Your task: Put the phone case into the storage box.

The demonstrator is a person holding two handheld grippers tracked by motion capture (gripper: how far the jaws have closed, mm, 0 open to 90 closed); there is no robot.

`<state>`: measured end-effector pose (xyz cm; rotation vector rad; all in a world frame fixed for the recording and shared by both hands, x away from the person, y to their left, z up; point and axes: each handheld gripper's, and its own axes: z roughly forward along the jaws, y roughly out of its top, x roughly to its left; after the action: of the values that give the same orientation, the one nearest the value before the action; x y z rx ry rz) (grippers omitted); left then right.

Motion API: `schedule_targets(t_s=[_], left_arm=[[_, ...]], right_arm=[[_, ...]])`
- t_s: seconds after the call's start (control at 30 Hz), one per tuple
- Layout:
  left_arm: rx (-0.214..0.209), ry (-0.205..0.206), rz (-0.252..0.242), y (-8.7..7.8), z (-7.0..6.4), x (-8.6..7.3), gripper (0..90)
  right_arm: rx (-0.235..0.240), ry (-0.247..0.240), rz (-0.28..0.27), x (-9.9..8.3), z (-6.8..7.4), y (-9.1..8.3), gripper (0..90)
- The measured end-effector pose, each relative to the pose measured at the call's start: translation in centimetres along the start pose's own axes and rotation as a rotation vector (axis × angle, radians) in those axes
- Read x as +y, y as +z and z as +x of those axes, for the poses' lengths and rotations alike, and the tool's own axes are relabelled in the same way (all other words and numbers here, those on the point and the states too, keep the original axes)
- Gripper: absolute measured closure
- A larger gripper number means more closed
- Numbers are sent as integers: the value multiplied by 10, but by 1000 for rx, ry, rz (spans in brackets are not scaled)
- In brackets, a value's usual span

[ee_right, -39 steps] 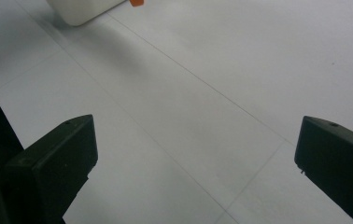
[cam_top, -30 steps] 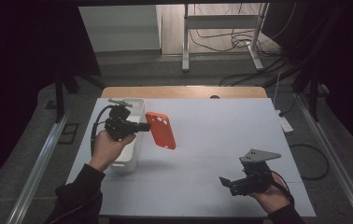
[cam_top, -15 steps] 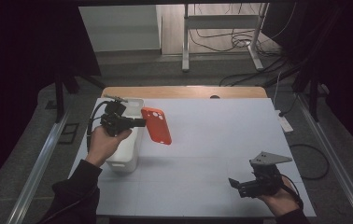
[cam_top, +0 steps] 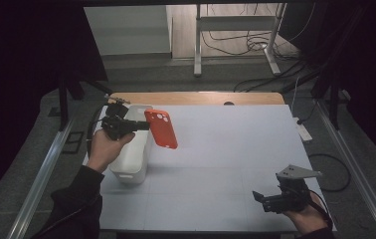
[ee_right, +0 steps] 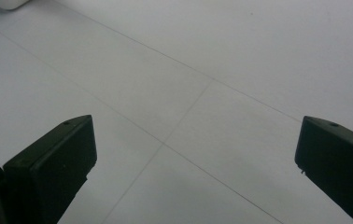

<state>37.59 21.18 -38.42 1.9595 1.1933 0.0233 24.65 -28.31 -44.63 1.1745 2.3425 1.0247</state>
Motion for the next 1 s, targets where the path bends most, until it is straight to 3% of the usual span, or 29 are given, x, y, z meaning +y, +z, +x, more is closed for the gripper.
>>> schedule_targets(t_s=[0.5,1.0], left_arm=[[33,-11,-2,-7,10,7,891],[69,-31,-5,-15,25,13,890]], right_arm=[[-51,52,0,-15,-12,-14,0],[-66,74,4,-22,-14,-21,0]])
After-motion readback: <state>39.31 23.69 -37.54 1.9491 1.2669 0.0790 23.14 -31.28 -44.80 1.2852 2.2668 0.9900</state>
